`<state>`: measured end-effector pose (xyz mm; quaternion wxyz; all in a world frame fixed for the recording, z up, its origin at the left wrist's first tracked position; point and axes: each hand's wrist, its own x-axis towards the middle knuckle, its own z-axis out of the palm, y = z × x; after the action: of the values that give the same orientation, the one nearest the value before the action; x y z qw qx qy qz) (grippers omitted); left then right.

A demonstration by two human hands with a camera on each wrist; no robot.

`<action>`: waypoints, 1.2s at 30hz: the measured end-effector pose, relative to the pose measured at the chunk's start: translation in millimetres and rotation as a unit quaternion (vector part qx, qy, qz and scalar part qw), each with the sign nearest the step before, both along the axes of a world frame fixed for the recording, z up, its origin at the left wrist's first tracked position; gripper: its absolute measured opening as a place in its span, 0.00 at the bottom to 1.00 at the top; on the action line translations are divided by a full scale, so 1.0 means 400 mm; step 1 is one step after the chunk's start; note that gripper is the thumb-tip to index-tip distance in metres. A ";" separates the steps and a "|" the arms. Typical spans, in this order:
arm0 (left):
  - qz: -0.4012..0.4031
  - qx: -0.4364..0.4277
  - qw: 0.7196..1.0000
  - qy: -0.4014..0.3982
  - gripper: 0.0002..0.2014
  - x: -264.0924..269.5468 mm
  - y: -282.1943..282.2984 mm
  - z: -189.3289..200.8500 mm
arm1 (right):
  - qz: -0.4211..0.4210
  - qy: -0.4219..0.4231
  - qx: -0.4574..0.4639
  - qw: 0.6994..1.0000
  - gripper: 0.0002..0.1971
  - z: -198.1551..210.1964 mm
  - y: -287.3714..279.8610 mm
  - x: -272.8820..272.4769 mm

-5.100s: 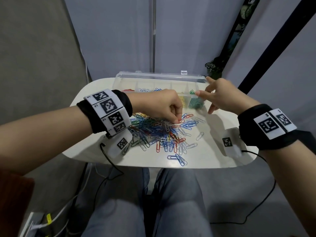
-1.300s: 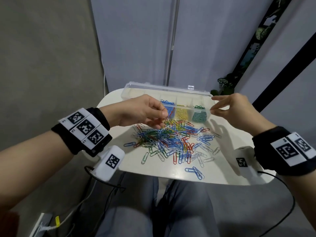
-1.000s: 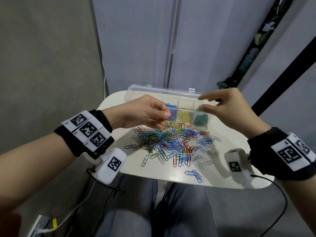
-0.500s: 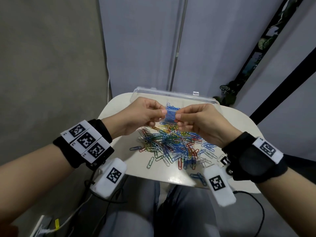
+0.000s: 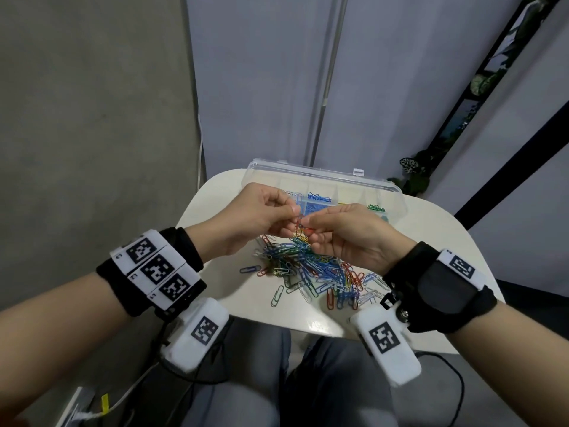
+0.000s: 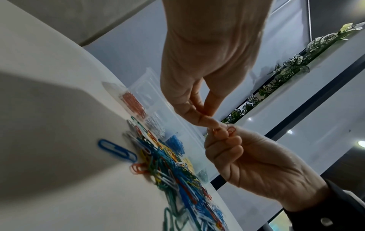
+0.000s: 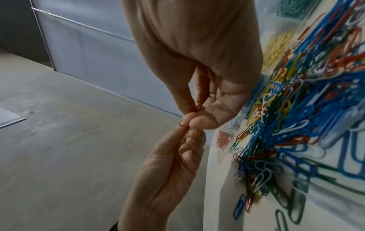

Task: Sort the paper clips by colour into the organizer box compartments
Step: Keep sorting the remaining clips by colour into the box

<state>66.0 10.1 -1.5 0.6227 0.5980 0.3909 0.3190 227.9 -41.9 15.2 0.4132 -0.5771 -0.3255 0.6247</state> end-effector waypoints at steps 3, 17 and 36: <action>-0.013 0.039 0.996 0.076 0.06 -0.040 0.024 0.000 | 0.011 -0.056 0.026 0.998 0.03 0.009 0.001 0.003; 0.112 0.178 0.943 0.258 0.11 -0.147 0.161 0.010 | 0.064 -0.378 0.163 0.909 0.07 0.091 0.261 -0.112; 0.052 0.112 0.975 0.186 0.23 -0.033 0.190 -0.015 | 0.137 -0.537 0.011 0.832 0.09 0.073 -0.077 0.263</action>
<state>52.8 86.3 -7.6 0.4510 0.6916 0.4923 0.2754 333.0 -72.8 44.3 0.0899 -0.7668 -0.5786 0.2629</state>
